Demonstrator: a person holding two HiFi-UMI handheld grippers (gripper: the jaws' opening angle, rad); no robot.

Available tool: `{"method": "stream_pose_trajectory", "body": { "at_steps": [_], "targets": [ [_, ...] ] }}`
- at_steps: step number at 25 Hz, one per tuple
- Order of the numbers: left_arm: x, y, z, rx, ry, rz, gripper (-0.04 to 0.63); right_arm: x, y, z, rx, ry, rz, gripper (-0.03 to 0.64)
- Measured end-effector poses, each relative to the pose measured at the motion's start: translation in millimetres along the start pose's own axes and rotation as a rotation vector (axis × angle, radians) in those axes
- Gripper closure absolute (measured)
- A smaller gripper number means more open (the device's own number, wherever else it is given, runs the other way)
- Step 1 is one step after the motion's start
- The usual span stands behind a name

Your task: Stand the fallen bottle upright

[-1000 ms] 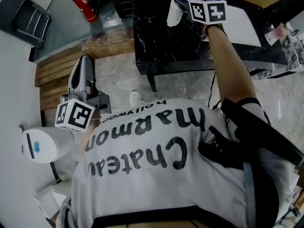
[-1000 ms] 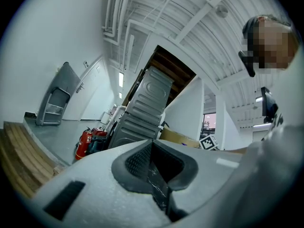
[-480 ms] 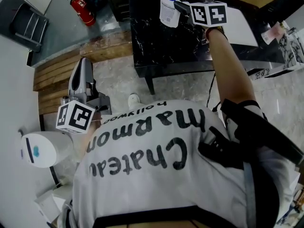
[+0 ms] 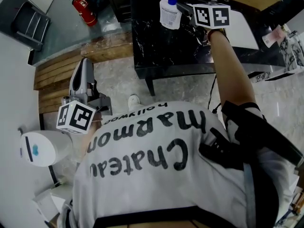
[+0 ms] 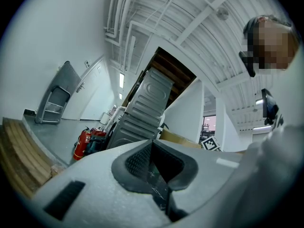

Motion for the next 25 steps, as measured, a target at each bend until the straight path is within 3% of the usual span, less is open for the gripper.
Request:
{"method": "stream_pose_trajectory", "body": {
  "at_steps": [5, 6, 7, 9, 13, 15, 17, 19, 21, 23, 25],
  "targets": [
    [-3, -2, 3, 0.010, 0.002, -0.002, 0.581, 7, -2, 5, -0.051, -0.007, -0.023, 0.399],
    [-3, -3, 5, 0.019, -0.001, 0.000, 0.581, 12, -3, 11, -0.088, 0.003, -0.037, 0.429],
    [-3, -4, 8, 0.030, -0.003, 0.002, 0.581, 19, -3, 21, -0.144, 0.023, -0.053, 0.539],
    [-3, -6, 16, 0.055, 0.003, 0.005, 0.581, 35, -1, 51, -0.313, 0.097, -0.108, 0.593],
    [-2, -9, 41, 0.127, 0.070, 0.015, 0.581, 62, 31, 109, -0.643, 0.226, -0.321, 0.597],
    [-3, -9, 55, 0.173, 0.110, 0.019, 0.581, 69, 53, 123, -0.702, 0.258, -0.388, 0.597],
    [-4, -7, 64, 0.198, 0.138, 0.022, 0.582, 74, 70, 127, -0.676, 0.267, -0.417, 0.597],
    [-11, -6, 71, 0.211, 0.157, 0.030, 0.581, 85, 69, 125, -0.582, 0.232, -0.363, 0.597],
    [-25, -6, 76, 0.232, 0.167, 0.060, 0.581, 101, 53, 123, -0.453, 0.184, -0.232, 0.597],
    [-45, -12, 79, 0.262, 0.176, 0.132, 0.581, 119, 34, 118, -0.356, 0.128, -0.078, 0.597],
    [-66, -23, 82, 0.284, 0.199, 0.210, 0.582, 135, 20, 111, -0.346, 0.054, 0.042, 0.597]
  ]
}}
Point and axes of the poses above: the fingertips, and each gripper's own axes: x backward along the fingers, y to its left, z out of its underside, the point moved 7 cm from there along x, backward along the fingers, and after that the axes turned 14 degrees about z, right-handed, at the moved point
